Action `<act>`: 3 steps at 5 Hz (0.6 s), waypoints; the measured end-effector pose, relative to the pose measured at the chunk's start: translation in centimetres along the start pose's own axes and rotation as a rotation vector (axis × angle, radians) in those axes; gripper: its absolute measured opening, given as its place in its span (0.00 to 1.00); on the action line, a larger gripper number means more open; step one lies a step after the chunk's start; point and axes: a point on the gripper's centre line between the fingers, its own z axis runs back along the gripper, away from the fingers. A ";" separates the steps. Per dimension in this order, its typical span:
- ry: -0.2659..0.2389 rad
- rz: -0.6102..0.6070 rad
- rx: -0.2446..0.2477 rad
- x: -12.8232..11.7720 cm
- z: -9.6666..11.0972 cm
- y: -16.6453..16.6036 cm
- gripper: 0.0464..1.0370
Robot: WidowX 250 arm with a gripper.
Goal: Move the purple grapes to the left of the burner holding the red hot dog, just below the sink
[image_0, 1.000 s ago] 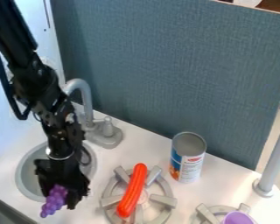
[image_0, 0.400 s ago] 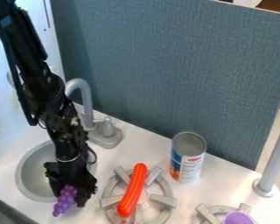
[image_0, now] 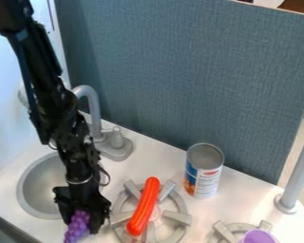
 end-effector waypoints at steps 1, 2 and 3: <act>-0.001 0.001 0.011 0.1 -0.1 0.0 0.98; 0.000 0.002 -0.011 -0.2 -0.2 -0.4 0.97; -0.043 -0.018 -0.013 -0.7 1.9 -0.9 0.97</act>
